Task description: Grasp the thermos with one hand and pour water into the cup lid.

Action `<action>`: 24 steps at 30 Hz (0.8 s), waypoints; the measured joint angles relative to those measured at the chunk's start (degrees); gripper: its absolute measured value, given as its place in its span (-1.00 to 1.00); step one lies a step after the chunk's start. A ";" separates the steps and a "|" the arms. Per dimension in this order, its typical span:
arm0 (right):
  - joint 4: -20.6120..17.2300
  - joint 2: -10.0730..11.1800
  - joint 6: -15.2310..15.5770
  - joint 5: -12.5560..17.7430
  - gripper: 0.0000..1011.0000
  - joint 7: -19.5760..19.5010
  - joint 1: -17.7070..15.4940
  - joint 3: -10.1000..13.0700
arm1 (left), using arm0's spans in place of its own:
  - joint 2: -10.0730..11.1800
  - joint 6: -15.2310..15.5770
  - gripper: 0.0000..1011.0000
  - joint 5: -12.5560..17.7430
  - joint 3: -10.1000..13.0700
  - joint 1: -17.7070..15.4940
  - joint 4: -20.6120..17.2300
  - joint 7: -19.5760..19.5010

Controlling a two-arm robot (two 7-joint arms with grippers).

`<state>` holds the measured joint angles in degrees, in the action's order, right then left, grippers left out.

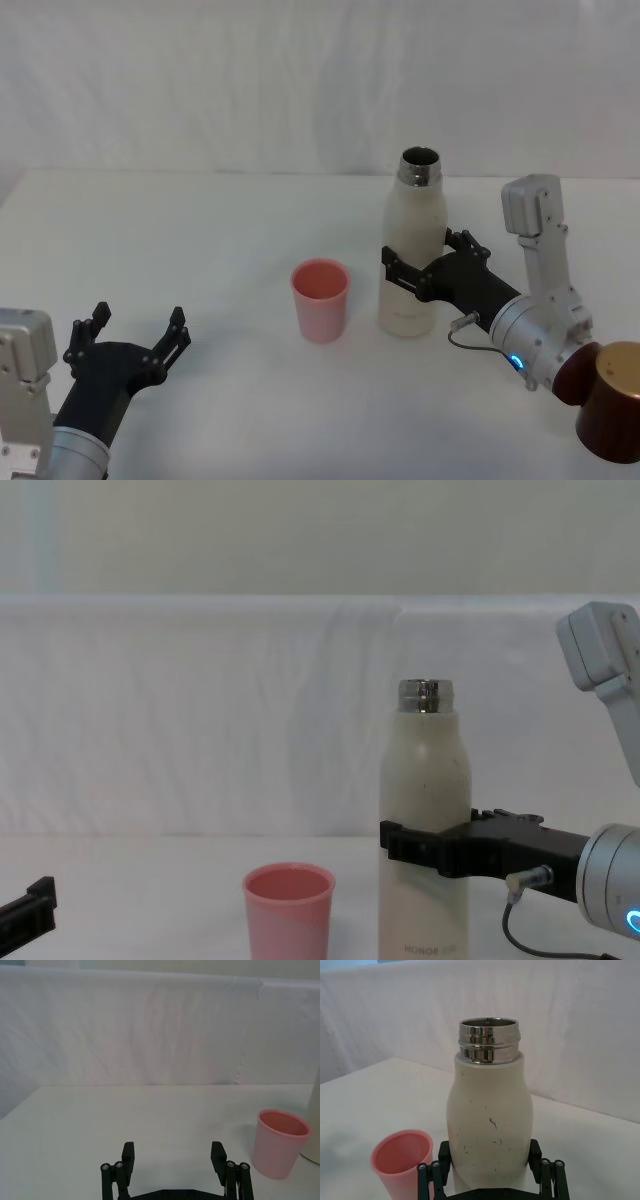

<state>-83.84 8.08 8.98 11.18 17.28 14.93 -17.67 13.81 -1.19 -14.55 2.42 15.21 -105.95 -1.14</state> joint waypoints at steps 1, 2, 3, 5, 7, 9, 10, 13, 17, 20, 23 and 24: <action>0.00 0.15 -0.03 0.21 0.88 -0.11 0.00 -0.15 | 0.00 0.00 0.98 0.00 0.00 0.00 0.00 0.00; 0.00 0.23 -0.05 0.32 0.88 -0.18 0.00 -0.23 | 0.00 0.00 0.98 0.00 0.00 0.00 0.00 0.00; 0.01 0.30 -0.06 0.42 0.88 -0.22 0.02 -0.32 | 0.00 0.00 0.98 0.00 0.00 0.00 0.00 0.00; 0.06 0.44 -0.13 0.63 0.88 -0.31 0.05 -0.47 | 0.00 0.00 0.98 0.00 0.00 0.00 0.00 0.00; 0.06 0.64 -0.21 0.89 0.88 -0.48 0.05 -0.70 | 0.00 0.00 0.98 0.00 0.00 0.00 0.00 0.00; 0.06 0.79 -0.28 1.12 0.88 -0.66 0.06 -0.87 | 0.00 0.00 0.98 0.00 0.00 0.00 0.00 0.00; 0.06 0.85 -0.31 1.19 0.88 -0.71 0.04 -0.92 | 0.00 0.00 0.98 0.00 0.00 0.00 0.00 0.00; 0.01 1.03 -0.39 1.47 0.88 -0.90 -0.04 -1.14 | 0.00 0.00 0.98 0.00 0.00 0.00 0.00 0.00; -0.09 1.22 -0.41 1.81 0.88 -1.13 -0.10 -1.32 | 0.00 0.00 0.98 0.00 0.00 0.00 0.00 0.00; -0.15 1.26 -0.40 1.92 0.88 -1.18 -0.13 -1.36 | 0.00 0.00 0.98 0.00 0.00 0.00 0.00 0.00; -0.15 1.26 -0.38 1.92 0.88 -1.18 -0.14 -1.36 | 0.00 0.00 0.98 0.00 0.00 0.00 0.00 0.00; -0.15 1.26 -0.38 1.91 0.88 -1.18 -0.14 -1.36 | 0.00 0.00 0.98 0.00 0.00 0.00 0.00 0.00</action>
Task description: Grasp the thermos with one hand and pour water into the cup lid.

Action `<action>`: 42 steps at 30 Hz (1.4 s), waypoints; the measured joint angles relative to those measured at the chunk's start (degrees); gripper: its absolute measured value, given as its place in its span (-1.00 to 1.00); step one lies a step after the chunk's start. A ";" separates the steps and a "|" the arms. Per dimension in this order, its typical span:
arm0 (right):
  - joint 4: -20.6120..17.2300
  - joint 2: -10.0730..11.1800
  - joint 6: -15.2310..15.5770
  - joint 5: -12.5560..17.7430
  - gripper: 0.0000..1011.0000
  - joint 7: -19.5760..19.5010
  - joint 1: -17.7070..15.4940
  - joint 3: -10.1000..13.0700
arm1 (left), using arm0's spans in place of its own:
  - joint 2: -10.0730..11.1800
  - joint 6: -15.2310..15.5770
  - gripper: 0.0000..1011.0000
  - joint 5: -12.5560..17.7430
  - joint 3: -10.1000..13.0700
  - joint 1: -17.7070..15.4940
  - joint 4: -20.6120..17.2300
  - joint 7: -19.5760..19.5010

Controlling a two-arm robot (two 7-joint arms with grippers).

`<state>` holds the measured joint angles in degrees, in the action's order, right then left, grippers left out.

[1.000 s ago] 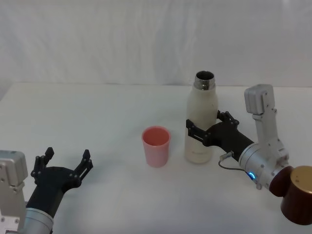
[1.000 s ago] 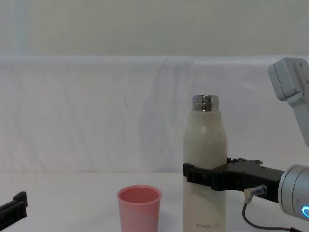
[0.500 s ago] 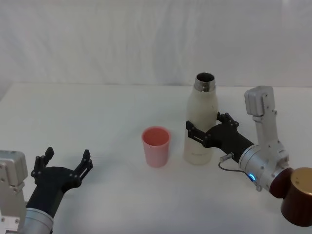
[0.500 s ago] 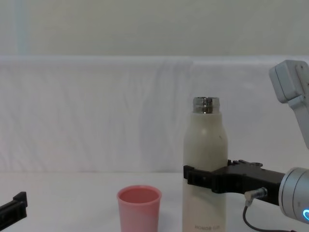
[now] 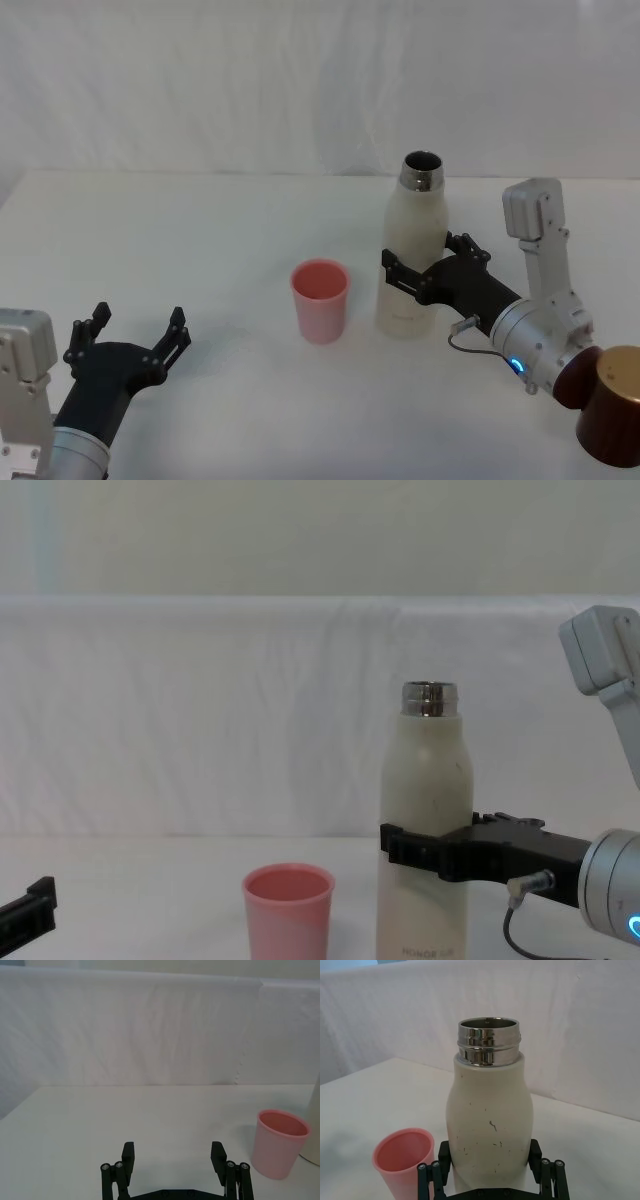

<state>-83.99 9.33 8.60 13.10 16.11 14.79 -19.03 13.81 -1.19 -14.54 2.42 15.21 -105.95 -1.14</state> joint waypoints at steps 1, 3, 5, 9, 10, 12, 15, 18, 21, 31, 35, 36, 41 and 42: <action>0.00 0.00 0.00 0.00 0.88 0.00 0.00 0.00 | 0.00 0.00 0.98 0.00 0.00 0.00 0.00 0.00; 0.00 -0.01 0.01 -0.01 0.89 0.00 0.00 0.01 | 0.00 0.00 0.98 0.00 0.00 0.00 0.00 0.00; 0.00 -0.02 0.09 -0.01 0.94 0.03 -0.02 0.01 | 0.00 0.00 0.98 0.00 0.00 0.00 0.00 0.00; 0.00 -0.03 0.11 -0.04 0.98 0.04 -0.02 0.02 | 0.00 0.00 0.98 0.00 0.00 0.00 0.00 0.00; 0.00 -0.03 0.11 -0.04 0.98 0.04 -0.01 0.02 | 0.00 0.00 0.98 0.00 0.00 0.00 0.00 0.00; 0.00 -0.04 0.11 -0.05 0.98 0.05 -0.01 0.02 | 0.00 0.00 0.98 0.00 0.00 0.00 0.00 0.00; 0.00 -0.06 0.11 -0.08 0.98 0.06 0.00 0.04 | 0.00 0.00 0.98 0.00 0.00 0.00 0.00 0.00; 0.00 -0.07 0.11 -0.10 0.98 0.08 0.00 0.06 | 0.00 0.00 0.98 0.00 0.00 0.00 0.00 0.00; 0.00 -0.08 0.11 -0.12 0.98 0.09 0.00 0.08 | 0.00 0.00 0.98 0.00 0.00 0.00 0.00 0.00; -0.20 0.07 0.19 -0.17 0.98 0.10 -0.02 -0.01 | 0.00 0.00 0.98 0.00 0.00 0.00 0.00 0.00; -0.86 0.55 0.32 -0.10 0.98 -0.06 -0.44 -0.11 | 0.00 0.00 0.98 0.00 0.00 0.00 0.00 0.00; -1.01 0.64 0.33 -0.07 0.98 -0.13 -0.57 -0.11 | 0.00 0.00 0.98 0.00 0.00 0.00 0.00 0.00; -1.78 1.20 0.43 0.20 0.98 -0.42 -1.29 -0.10 | 0.00 0.00 0.98 0.00 0.00 0.00 0.00 0.00; -2.01 1.37 0.45 0.30 0.98 -0.49 -1.52 -0.10 | 0.00 0.00 0.98 0.00 0.00 0.00 0.00 0.00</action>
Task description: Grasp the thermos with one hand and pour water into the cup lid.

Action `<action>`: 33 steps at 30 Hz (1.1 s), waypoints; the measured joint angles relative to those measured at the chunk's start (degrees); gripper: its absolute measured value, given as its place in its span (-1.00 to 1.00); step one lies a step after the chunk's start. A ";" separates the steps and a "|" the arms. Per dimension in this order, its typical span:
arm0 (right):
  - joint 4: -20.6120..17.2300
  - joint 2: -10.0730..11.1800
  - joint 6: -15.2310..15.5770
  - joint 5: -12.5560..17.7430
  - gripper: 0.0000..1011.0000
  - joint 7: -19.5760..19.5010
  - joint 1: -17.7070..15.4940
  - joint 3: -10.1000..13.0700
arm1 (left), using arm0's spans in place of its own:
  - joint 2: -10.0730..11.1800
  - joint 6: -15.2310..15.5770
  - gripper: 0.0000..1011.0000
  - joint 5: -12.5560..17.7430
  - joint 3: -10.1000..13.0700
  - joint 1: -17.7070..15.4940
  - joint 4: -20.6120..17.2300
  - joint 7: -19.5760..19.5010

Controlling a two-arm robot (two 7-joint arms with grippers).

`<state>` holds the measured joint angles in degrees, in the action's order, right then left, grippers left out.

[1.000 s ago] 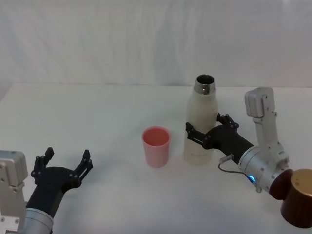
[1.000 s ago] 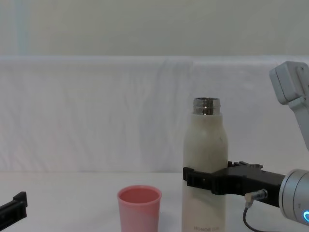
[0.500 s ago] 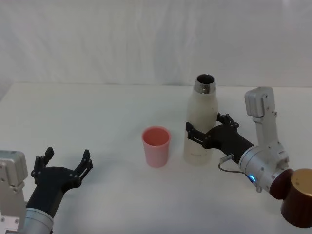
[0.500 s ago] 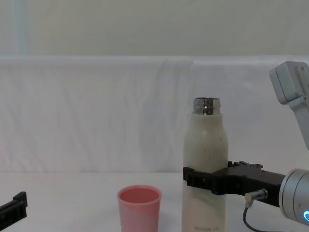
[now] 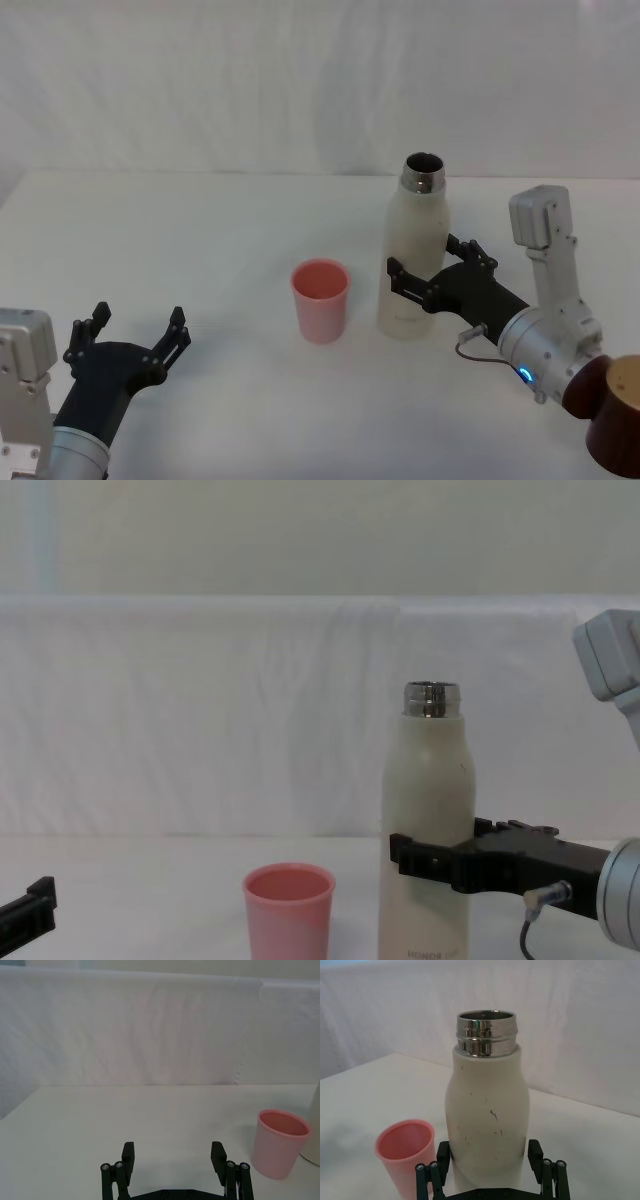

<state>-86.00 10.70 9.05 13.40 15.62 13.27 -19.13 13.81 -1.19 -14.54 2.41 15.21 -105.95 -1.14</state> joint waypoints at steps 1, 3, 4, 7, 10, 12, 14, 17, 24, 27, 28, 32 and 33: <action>-0.21 0.17 0.02 0.10 0.98 -0.04 -0.22 0.00 | 0.00 0.00 0.98 0.00 0.00 0.00 0.00 0.00; -0.41 0.29 0.02 0.18 0.98 -0.08 -0.42 0.00 | 0.00 0.00 0.98 0.00 0.00 0.00 0.00 0.00; -0.69 0.45 0.03 0.28 0.98 -0.11 -0.68 0.01 | 0.00 0.00 0.98 0.00 0.00 0.00 0.00 0.00; -1.21 0.72 0.03 0.44 0.98 -0.18 -1.16 0.06 | 0.00 0.00 0.98 0.00 0.00 0.00 0.00 0.00; -1.71 0.96 0.02 0.58 0.98 -0.24 -1.53 0.10 | 0.00 0.00 0.98 0.00 0.00 0.00 0.00 0.00; -2.17 1.16 0.01 0.66 0.98 -0.28 -1.86 0.10 | 0.00 0.00 0.98 0.00 0.00 0.00 0.00 0.00; -2.74 1.41 0.00 0.75 0.98 -0.33 -2.31 0.14 | 0.00 0.00 0.98 0.00 0.00 0.00 0.00 0.00; -3.69 1.80 -0.08 0.92 0.98 -0.44 -3.07 0.37 | 0.00 0.00 0.98 0.00 0.00 0.00 0.00 0.00; -6.27 2.94 -0.55 1.52 0.98 -0.68 -5.46 1.34 | 0.00 0.00 0.98 0.00 0.00 0.00 0.00 0.00; -8.48 3.84 -1.16 1.85 0.98 -0.99 -7.62 2.11 | 0.00 0.00 0.98 0.00 0.00 0.00 0.00 0.00; -8.84 3.96 -1.39 1.88 0.98 -1.08 -8.00 2.26 | 0.00 0.00 0.98 0.00 0.00 0.00 0.00 0.00; -10.57 4.43 -3.16 1.91 0.98 -1.63 -10.63 2.95 | 0.00 0.00 0.98 0.00 0.00 0.00 0.00 0.00; -10.80 4.47 -3.53 1.90 0.98 -1.67 -11.04 2.97 | 0.00 0.00 0.98 0.00 0.00 0.00 0.00 0.00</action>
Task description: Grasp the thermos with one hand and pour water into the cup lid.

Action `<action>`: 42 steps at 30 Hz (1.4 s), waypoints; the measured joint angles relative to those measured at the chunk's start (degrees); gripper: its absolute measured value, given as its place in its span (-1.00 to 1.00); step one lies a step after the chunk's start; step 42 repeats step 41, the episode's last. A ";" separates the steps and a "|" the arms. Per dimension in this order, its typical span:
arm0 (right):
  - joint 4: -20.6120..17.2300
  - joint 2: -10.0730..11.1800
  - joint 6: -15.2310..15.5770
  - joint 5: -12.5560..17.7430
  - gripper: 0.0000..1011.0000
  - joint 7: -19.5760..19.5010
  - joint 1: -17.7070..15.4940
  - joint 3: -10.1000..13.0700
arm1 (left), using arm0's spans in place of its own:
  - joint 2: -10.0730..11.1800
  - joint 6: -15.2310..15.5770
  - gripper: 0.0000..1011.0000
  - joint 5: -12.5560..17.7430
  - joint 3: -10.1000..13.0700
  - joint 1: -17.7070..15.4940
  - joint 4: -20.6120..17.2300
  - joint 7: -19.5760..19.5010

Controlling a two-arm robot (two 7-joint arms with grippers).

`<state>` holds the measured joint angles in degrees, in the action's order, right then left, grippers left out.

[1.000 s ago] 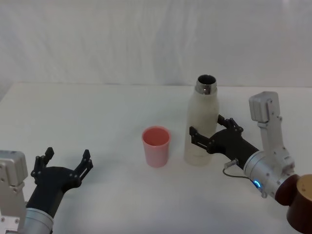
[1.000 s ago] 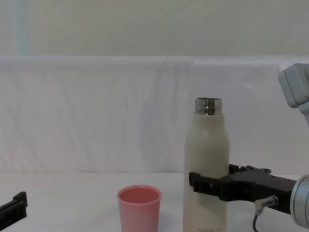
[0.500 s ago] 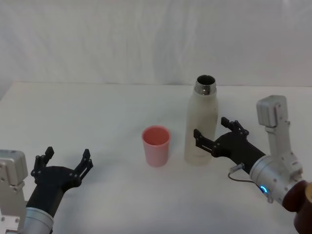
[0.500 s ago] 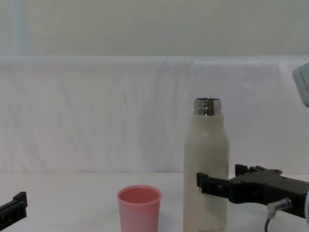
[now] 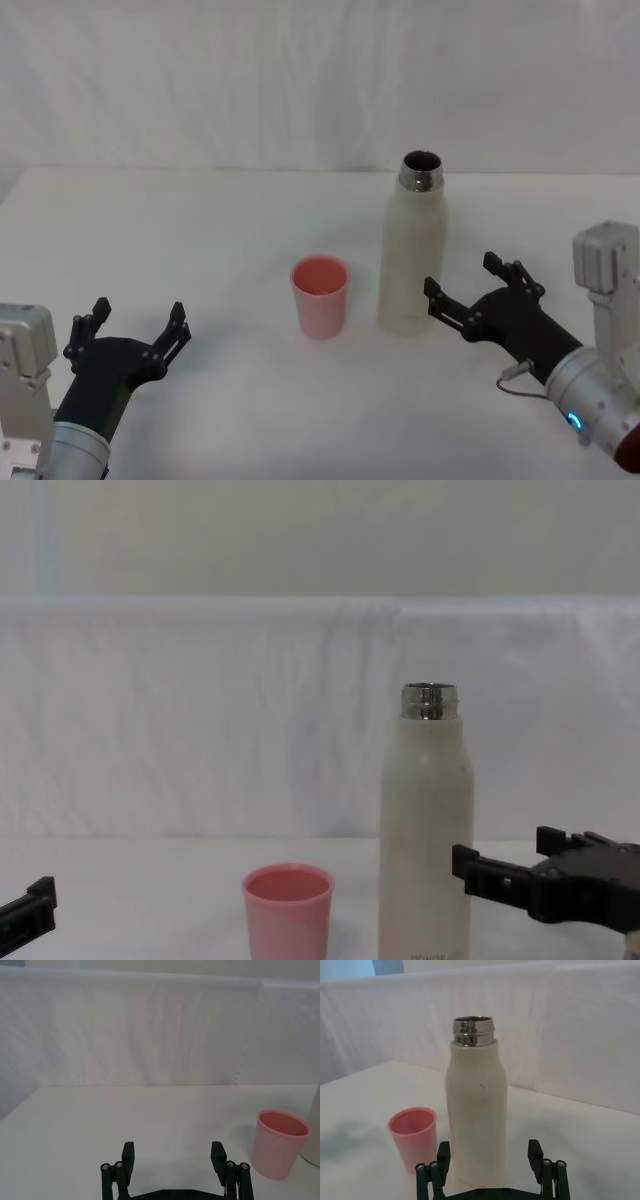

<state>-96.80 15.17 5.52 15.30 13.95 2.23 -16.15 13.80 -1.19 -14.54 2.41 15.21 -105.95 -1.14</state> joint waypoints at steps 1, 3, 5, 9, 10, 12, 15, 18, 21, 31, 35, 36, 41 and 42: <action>-0.13 0.02 -0.16 0.00 0.98 -0.01 -0.24 0.01 | 0.00 0.00 0.98 0.00 0.00 0.00 0.00 0.00; -0.43 0.01 -1.06 -0.02 0.98 -0.01 -1.14 -0.06 | 0.00 0.00 0.98 0.00 0.00 0.00 0.00 0.00; -0.48 -0.07 -1.62 -0.23 0.98 -0.02 -1.54 -0.30 | 0.00 0.00 0.98 0.00 0.00 0.00 0.00 0.00; -0.06 -0.73 -3.33 -1.35 0.98 -0.12 -2.04 -1.24 | 0.00 0.00 0.98 0.00 0.00 0.00 0.00 0.00; -0.06 -0.73 -3.33 -1.35 0.98 -0.12 -2.04 -1.24 | 0.00 0.00 0.98 0.00 0.00 0.00 0.00 0.00; 0.46 -1.21 -3.92 -1.75 0.98 -0.13 -2.06 -1.68 | 0.00 0.00 0.98 0.00 0.00 0.00 0.00 0.00; 1.10 -1.85 -4.51 -2.16 0.98 -0.09 -1.88 -2.29 | 0.00 0.00 0.98 0.00 0.00 0.00 0.00 0.00; 1.78 -2.51 -4.95 -2.41 0.98 0.30 -1.60 -3.03 | 0.00 0.00 0.98 0.00 0.00 0.00 0.00 0.00; 2.58 -3.12 -5.38 -2.54 0.98 0.78 -1.30 -3.77 | 0.00 0.00 0.98 0.00 0.00 0.00 0.00 0.00; 3.47 -3.74 -5.75 -2.62 0.98 1.24 -0.95 -4.40 | 0.00 0.00 0.98 0.00 0.00 0.00 0.00 0.00; 3.37 -3.68 -5.71 -2.63 0.98 1.22 -1.00 -4.33 | 0.00 0.00 0.98 0.00 0.00 0.00 0.00 0.00; 3.36 -3.66 -5.71 -2.63 0.98 1.22 -1.00 -4.31 | 0.00 0.00 0.98 0.00 0.00 0.00 0.00 0.00; 3.26 -3.60 -5.68 -2.62 0.98 1.19 -1.04 -4.26 | 0.00 0.00 0.98 0.00 0.00 0.00 0.00 0.00; 3.26 -3.60 -5.68 -2.62 0.98 1.19 -1.04 -4.26 | 0.00 0.00 0.98 0.00 0.00 0.00 0.00 0.00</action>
